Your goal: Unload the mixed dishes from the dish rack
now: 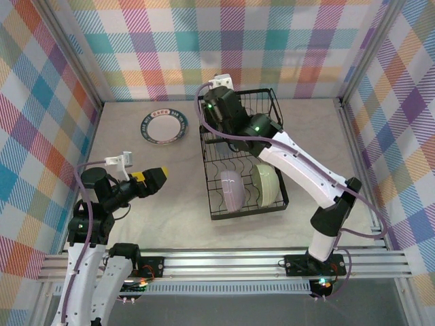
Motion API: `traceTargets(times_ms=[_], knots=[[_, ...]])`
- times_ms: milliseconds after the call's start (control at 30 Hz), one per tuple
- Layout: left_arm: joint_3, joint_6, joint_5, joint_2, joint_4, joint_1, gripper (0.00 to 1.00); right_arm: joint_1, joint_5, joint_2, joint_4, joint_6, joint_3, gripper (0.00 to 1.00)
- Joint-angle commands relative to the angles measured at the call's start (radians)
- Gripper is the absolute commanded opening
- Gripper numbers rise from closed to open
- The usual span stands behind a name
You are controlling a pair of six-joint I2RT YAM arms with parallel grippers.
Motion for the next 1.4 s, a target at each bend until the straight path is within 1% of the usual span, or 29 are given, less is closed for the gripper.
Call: traceTargets(times_ms=[0, 133, 200, 267, 400, 533, 600, 867, 1167, 1367], knots=[[-0.001, 0.020, -0.003, -0.012, -0.005, -0.017, 1.00, 0.006, 0.067, 0.028, -0.011, -0.020, 0.044, 0.57], [-0.002, 0.021, -0.005, -0.012, -0.006, -0.023, 1.00, 0.006, 0.079, 0.065, -0.025, -0.019, 0.085, 0.54], [-0.001, 0.022, -0.005, -0.011, -0.006, -0.024, 1.00, 0.006, 0.080, 0.078, -0.026, -0.019, 0.095, 0.49], [-0.002, 0.017, 0.006, -0.011, 0.000, -0.027, 1.00, 0.006, 0.090, 0.090, -0.033, -0.017, 0.108, 0.47], [-0.015, -0.010, 0.078, -0.014, 0.051, -0.032, 1.00, 0.006, 0.101, 0.105, -0.034, -0.015, 0.122, 0.41], [-0.040, -0.069, 0.191, -0.026, 0.159, -0.039, 1.00, 0.005, 0.112, 0.115, -0.039, -0.007, 0.133, 0.35], [-0.048, -0.086, 0.220, -0.029, 0.193, -0.044, 1.00, 0.006, 0.121, 0.121, -0.040, -0.005, 0.134, 0.31], [-0.046, -0.073, 0.207, -0.034, 0.180, -0.052, 1.00, 0.009, 0.150, 0.130, -0.035, 0.001, 0.139, 0.18], [-0.041, -0.062, 0.187, -0.034, 0.160, -0.053, 1.00, 0.011, 0.193, 0.124, 0.003, -0.025, 0.137, 0.01], [-0.040, -0.058, 0.181, -0.031, 0.154, -0.052, 1.00, 0.011, 0.243, 0.111, 0.072, -0.082, 0.135, 0.00]])
